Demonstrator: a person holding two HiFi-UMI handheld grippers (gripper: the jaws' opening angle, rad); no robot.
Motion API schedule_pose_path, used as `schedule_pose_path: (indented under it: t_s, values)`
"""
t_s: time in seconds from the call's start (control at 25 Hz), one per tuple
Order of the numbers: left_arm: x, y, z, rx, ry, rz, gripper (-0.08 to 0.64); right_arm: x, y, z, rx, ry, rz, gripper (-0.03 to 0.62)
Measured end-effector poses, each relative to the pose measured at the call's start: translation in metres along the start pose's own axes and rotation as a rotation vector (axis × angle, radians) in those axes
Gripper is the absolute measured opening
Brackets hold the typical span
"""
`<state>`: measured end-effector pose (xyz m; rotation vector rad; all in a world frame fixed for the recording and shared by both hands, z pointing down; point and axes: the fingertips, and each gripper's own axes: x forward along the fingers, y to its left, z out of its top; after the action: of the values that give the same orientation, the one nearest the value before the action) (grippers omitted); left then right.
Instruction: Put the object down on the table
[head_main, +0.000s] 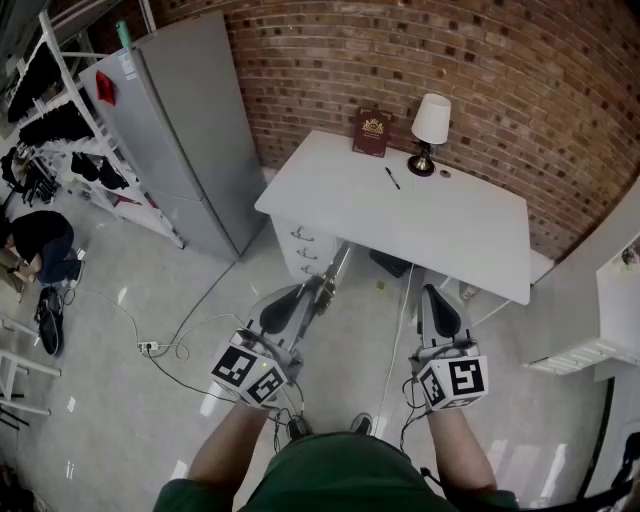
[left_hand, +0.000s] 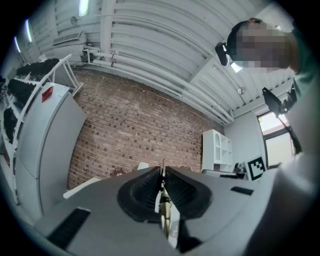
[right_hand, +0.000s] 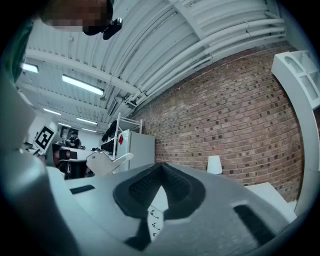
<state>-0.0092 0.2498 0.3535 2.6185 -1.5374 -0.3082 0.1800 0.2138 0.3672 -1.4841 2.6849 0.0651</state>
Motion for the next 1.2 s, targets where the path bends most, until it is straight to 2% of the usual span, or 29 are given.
schedule_pose_path:
  t_s: [0.28, 0.44, 0.6, 0.96, 1.2]
  values:
    - [0.014, -0.026, -0.006, 0.008, -0.005, 0.023, 0.025, -0.017, -0.026, -0.002, 0.02, -0.008, 0.03, 0.0]
    - [0.023, -0.043, -0.019, 0.016, -0.008, 0.036, 0.023, -0.029, -0.045, -0.005, 0.078, -0.029, 0.06, 0.002]
    - [0.026, -0.043, -0.031, -0.002, -0.01, 0.056, 0.023, -0.031, -0.057, -0.004, 0.15, -0.056, 0.073, 0.002]
    - [0.055, -0.009, -0.04, -0.026, -0.004, 0.071, 0.023, 0.004, -0.072, -0.03, 0.143, 0.002, 0.072, 0.002]
    - [0.088, 0.04, -0.044, -0.048, -0.017, 0.042, 0.023, 0.058, -0.073, -0.037, 0.119, 0.019, 0.054, 0.002]
